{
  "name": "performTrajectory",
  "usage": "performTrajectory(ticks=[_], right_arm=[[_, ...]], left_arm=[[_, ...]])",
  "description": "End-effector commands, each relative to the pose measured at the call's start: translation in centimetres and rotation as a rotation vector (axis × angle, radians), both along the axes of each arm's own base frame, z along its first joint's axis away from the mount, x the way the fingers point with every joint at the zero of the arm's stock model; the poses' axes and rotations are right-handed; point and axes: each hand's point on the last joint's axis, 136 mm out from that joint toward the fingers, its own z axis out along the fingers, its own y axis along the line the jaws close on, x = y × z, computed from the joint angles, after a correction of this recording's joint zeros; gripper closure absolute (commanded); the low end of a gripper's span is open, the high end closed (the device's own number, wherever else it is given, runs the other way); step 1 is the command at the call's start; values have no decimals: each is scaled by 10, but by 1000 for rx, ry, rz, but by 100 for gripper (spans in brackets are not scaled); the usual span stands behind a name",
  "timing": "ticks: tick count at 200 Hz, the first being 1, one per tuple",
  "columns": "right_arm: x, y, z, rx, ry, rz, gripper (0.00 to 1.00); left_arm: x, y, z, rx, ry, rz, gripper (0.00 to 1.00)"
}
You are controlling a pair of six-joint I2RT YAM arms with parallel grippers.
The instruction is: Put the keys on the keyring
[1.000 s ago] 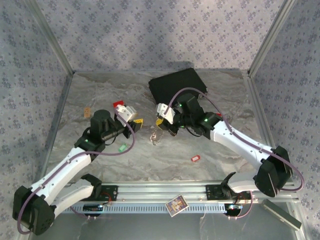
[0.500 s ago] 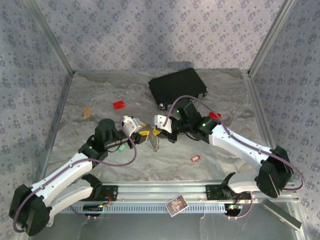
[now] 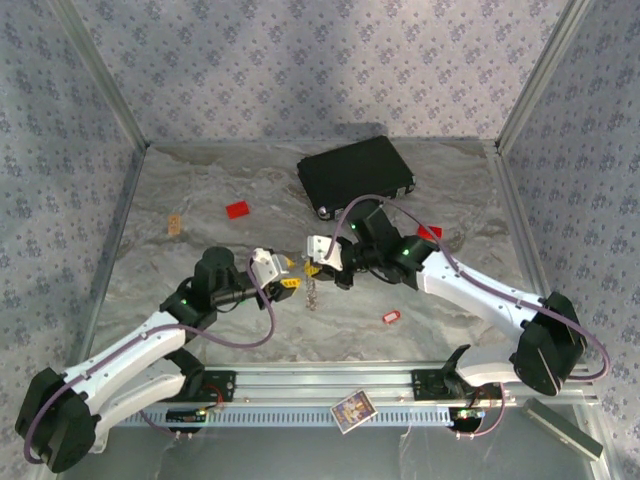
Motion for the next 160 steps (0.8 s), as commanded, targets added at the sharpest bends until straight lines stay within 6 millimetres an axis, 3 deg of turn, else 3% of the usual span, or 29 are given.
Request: performTrajectory(ticks=[1,83,160], right_arm=[[-7,4,4,17,-12,40,100],[-6,7,0,4,-47,26,100],[-13,10,-5,2,-40,45,100]], left_arm=[[-4,-5,12,-29,-67,-40,65],[-18,-10,13,-43,-76,-121,68],[-19,-10,15,-45,-79,-128,75]])
